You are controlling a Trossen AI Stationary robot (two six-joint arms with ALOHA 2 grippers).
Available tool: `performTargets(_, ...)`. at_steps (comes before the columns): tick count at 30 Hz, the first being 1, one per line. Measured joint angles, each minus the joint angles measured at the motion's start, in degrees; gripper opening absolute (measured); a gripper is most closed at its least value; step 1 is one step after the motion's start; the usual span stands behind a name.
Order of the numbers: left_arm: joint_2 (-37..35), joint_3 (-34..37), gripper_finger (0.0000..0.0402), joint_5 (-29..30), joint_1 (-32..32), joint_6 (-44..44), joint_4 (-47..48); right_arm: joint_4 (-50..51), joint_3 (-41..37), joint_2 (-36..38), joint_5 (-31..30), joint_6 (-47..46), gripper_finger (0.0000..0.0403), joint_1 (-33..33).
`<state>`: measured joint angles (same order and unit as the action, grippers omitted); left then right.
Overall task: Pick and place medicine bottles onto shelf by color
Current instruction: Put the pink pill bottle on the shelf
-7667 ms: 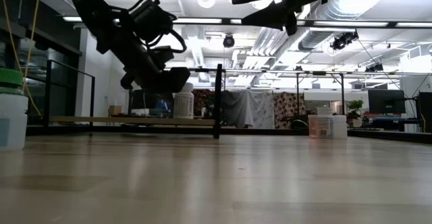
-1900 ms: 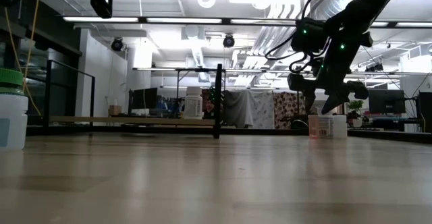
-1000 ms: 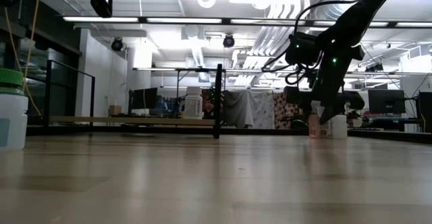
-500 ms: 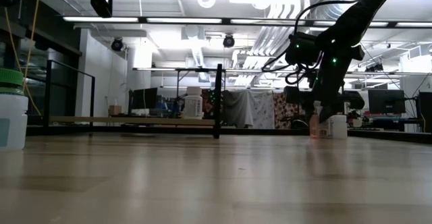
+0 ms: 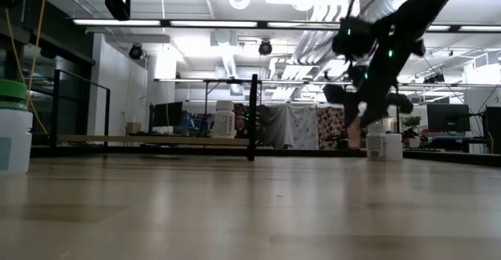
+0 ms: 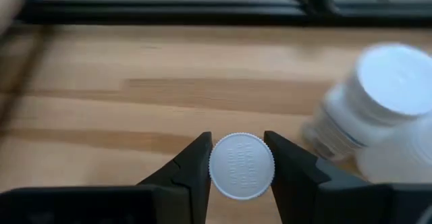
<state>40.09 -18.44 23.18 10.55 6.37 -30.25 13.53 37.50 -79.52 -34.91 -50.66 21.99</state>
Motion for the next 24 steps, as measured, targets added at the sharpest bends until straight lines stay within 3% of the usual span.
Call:
performTargets(5,0.0,0.0,0.0000,0.0,0.0,0.0,0.0,-0.3,5.8,3.7,0.8,7.9,0.0119,-6.6)
performTargets(11,0.0,0.0,0.0000,0.2,0.0,0.0,0.0,-1.4,17.8,1.8,3.5,19.5,0.0119,-15.9)
performTargets(18,0.0,0.0,0.0000,0.2,0.0,0.5,0.0,-1.4,33.6,-7.4,4.1,31.0,0.0119,-21.6)
performTargets(24,0.0,0.0,0.0000,0.2,0.0,0.5,0.0,-0.9,46.6,-19.5,11.5,36.5,0.0119,-20.8)
